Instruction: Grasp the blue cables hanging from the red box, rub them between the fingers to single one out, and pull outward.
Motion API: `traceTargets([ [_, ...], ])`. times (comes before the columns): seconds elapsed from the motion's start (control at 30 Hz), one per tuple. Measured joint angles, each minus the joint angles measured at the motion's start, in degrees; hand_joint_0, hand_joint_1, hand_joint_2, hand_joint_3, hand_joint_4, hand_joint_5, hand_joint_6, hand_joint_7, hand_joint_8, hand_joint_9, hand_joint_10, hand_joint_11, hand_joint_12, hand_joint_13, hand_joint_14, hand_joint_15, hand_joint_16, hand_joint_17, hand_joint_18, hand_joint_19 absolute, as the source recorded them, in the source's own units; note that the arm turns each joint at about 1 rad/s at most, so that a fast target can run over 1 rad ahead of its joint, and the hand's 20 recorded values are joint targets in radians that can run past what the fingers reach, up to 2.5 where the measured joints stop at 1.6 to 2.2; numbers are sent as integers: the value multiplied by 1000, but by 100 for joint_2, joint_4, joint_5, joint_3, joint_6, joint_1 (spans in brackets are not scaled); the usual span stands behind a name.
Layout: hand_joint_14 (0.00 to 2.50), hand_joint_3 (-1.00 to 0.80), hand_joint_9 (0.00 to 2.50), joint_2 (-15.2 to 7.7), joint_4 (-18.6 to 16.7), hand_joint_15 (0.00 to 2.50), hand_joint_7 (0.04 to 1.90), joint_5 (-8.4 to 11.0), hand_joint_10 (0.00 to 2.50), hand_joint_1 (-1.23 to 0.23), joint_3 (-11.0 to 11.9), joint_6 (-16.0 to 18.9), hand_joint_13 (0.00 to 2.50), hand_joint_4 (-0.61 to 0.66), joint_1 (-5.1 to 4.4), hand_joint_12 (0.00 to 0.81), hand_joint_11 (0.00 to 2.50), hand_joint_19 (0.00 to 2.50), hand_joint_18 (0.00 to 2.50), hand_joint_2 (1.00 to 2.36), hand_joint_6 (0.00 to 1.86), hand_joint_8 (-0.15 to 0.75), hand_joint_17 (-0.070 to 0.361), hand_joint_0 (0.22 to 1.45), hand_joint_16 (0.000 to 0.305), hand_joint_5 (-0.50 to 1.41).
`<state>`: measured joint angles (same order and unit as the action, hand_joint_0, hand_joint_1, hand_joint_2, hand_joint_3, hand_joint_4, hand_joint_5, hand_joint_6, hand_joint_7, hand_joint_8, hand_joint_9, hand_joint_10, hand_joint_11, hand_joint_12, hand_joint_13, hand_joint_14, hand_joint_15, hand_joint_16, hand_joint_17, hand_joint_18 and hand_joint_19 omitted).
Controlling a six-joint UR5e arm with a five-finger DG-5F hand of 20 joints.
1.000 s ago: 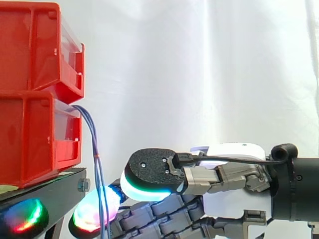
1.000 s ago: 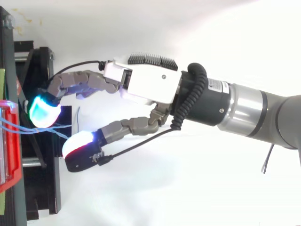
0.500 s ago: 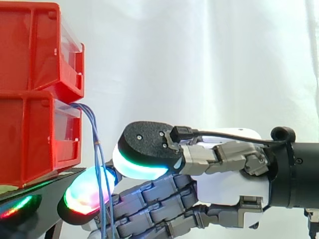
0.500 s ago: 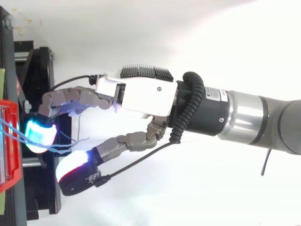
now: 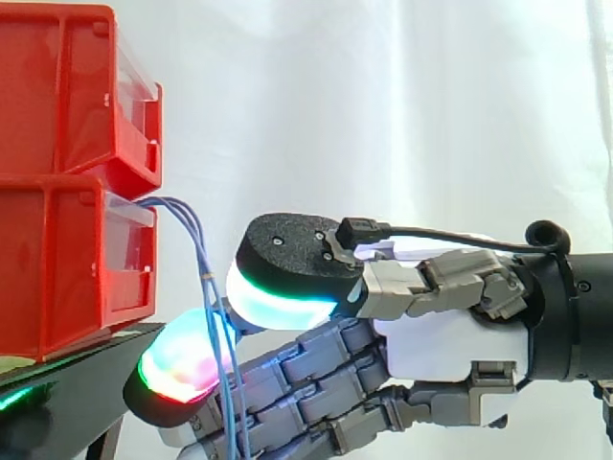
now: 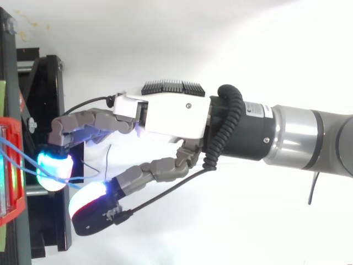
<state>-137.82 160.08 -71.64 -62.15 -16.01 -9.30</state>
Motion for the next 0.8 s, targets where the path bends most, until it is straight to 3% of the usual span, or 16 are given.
traceTargets([
  [0.2, 6, -467, 638, 127, 163, 166, 1233, -111, 3, -671, 1, 59, 566, 315, 72, 329, 125, 449, 575, 1002, 502, 248, 97, 581, 43, -72],
  [0.47, 8, -420, 653, 337, 670, 162, 1343, -135, 5, -701, 1, 71, 575, 248, 134, 329, 168, 447, 590, 1006, 508, 248, 96, 606, 43, -71],
  [0.73, 6, -341, 654, 498, 1085, 170, 1230, -204, 5, -710, 1, 183, 583, 232, 192, 332, 230, 454, 605, 1010, 626, 246, 97, 607, 43, -107],
  [0.8, 6, -338, 652, 551, 1206, 179, 1053, -215, 5, -762, 1, 213, 585, 226, 205, 335, 260, 451, 608, 1009, 729, 247, 98, 611, 44, -141],
])
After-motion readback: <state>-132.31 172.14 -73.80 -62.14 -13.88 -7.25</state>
